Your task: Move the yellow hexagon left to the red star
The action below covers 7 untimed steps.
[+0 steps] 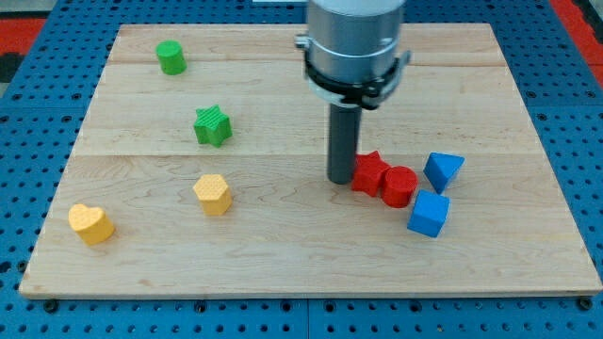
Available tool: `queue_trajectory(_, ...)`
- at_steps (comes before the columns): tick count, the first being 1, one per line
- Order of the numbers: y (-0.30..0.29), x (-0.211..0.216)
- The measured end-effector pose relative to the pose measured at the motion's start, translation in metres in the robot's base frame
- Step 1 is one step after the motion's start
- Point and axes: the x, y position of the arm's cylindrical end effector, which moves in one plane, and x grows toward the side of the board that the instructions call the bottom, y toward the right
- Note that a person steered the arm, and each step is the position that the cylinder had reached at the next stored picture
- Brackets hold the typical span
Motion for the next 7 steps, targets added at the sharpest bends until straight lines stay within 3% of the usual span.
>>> queue_trajectory(1, -0.039, 0.009)
queue_trajectory(2, -0.055, 0.069)
queue_trajectory(3, -0.119, 0.095)
queue_trajectory(4, -0.173, 0.072)
queue_trajectory(5, -0.19, 0.027)
queue_trajectory(7, -0.155, 0.026)
